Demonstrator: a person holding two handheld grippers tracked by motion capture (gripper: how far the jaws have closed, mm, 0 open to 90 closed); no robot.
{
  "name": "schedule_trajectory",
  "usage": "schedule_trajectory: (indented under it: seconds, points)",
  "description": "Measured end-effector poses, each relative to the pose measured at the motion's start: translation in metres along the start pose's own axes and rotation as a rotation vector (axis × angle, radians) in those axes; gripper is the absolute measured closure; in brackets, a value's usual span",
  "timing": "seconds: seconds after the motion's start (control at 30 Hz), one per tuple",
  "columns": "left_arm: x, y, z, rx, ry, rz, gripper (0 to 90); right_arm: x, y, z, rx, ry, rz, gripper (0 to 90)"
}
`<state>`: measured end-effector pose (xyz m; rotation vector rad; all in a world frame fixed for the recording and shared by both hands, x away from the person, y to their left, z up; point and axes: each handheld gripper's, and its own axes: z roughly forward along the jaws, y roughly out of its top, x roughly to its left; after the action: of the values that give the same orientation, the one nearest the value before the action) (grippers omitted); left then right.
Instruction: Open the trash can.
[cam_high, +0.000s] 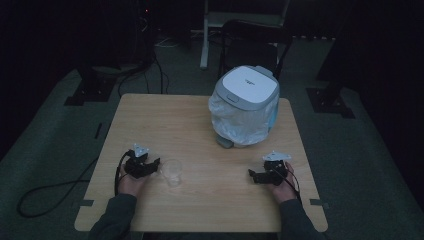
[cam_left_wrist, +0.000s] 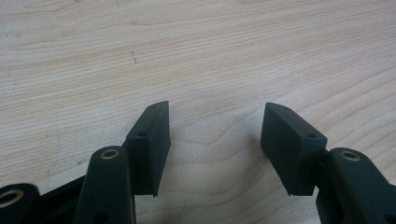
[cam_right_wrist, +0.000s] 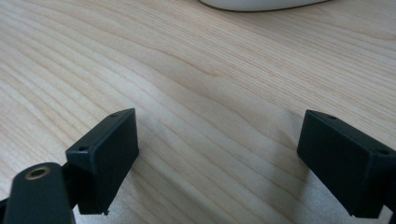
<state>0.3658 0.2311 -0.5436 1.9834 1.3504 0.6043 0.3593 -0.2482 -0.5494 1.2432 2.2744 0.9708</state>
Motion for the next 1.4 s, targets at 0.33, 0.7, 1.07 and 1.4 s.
schedule_trajectory:
  seconds: [0.33, 0.7, 1.07, 1.4]
  points:
    - [-0.003, -0.001, -0.001, 0.001, 0.000, -0.002, 41.1, 0.003, 0.000, 0.000, 0.000, -0.018, 0.017, 12.2]
    - [-0.004, -0.002, -0.002, 0.002, -0.005, 0.003, 40.4, 0.007, 0.002, -0.010, 0.002, -0.005, 0.013, 67.2]
    - [-0.004, -0.002, -0.002, 0.002, -0.005, 0.002, 40.4, 0.010, 0.011, -0.017, -0.016, -0.001, -0.001, 89.9]
    - [-0.004, -0.002, -0.002, 0.002, -0.007, 0.002, 40.5, 0.005, 0.027, -0.020, -0.057, 0.002, 0.022, 89.8]
